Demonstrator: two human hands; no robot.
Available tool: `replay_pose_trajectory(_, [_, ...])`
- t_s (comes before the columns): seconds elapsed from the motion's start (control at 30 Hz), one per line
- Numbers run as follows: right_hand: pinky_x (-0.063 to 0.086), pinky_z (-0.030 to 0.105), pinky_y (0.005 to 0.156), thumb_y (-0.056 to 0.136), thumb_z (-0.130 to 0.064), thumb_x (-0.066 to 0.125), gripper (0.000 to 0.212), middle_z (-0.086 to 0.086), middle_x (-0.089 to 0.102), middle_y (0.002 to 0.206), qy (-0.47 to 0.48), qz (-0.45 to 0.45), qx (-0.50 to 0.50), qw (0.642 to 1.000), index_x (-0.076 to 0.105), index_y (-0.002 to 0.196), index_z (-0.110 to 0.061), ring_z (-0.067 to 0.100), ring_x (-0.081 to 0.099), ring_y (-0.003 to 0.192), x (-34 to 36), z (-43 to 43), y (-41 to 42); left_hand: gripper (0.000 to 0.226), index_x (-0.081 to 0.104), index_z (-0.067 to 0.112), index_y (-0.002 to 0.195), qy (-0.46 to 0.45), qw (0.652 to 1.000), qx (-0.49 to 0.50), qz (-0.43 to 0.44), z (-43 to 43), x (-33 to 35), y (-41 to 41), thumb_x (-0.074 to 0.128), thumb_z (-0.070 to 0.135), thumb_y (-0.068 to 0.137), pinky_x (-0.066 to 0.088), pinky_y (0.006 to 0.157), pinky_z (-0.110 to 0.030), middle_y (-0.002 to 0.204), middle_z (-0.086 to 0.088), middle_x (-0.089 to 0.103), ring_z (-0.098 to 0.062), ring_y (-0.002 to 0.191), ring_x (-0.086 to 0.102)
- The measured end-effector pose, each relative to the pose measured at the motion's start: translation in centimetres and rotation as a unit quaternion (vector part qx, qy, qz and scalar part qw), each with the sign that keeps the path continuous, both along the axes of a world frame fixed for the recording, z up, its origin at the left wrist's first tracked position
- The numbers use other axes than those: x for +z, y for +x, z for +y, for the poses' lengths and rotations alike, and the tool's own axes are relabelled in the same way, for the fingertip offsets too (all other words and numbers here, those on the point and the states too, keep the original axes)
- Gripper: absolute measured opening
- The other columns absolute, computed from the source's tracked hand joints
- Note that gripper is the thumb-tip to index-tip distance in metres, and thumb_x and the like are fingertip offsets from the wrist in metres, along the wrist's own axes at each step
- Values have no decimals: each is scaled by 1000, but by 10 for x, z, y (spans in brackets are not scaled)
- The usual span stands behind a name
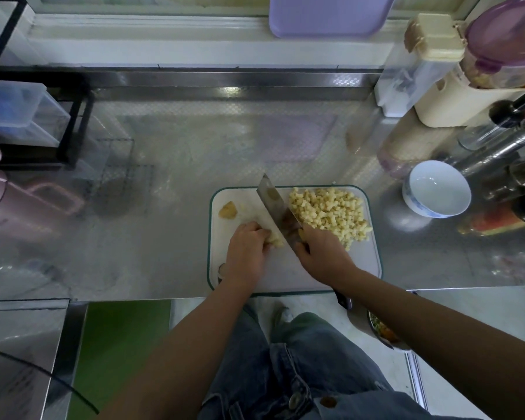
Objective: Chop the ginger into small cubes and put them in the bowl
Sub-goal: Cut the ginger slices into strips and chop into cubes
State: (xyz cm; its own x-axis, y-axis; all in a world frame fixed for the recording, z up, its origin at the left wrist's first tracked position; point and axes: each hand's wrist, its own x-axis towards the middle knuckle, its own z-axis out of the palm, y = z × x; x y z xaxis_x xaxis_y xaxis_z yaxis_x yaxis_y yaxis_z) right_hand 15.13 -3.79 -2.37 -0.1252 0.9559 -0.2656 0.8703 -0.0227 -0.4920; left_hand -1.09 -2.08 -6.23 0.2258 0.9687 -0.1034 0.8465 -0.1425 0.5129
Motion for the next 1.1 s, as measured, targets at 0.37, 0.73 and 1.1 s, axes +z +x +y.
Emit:
replay_pose_trajectory(0.37, [29,28,57,89,-11,48,15,-5,32,62,-47,-35,21,998,37,80,-12,20,41,61,-1,-10,-6,19,73,6,102,0,997,69,-24,-7,2,-1,65,9,86,43,79,-30,97,-11,62,-23,95,54])
replay_pose_trajectory(0.73, [32,30,59,94,-14,47,8,4,44,70,-35,-1,-33,999,42,88,-11,22,45,64,-16,-17,-16,18,73,7,100,-11,998,66,-12,-5,6,1,62,11,86,44,82,-36,98,-9,61,-23,96,54])
replay_pose_trajectory(1.1, [30,27,55,92,-13,48,12,-1,40,64,-32,-5,17,999,39,83,-13,20,44,60,-1,-19,-11,19,69,5,102,-10,998,70,-1,-6,4,-2,59,13,88,39,82,-30,100,-11,62,-25,99,54])
